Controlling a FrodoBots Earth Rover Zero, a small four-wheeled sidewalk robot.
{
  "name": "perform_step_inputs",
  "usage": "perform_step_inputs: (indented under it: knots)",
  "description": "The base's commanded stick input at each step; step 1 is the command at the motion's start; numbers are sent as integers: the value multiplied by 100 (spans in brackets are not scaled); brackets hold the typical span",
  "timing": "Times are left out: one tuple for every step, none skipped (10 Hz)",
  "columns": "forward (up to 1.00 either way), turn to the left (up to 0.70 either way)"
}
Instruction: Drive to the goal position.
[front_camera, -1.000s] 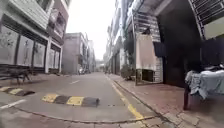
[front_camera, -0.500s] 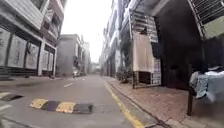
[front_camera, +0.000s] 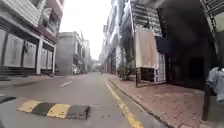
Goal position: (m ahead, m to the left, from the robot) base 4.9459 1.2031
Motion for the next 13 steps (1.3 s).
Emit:
perform_step_inputs:
  knots:
    - [49,-49]
    - [49,-49]
    - [49,-49]
    - [49,-49]
    - [49,-49]
    - [49,-49]
    - [49,-49]
    - [49,0]
    - [49,0]
    - [49,0]
    - [49,0]
    - [49,0]
    - [49,0]
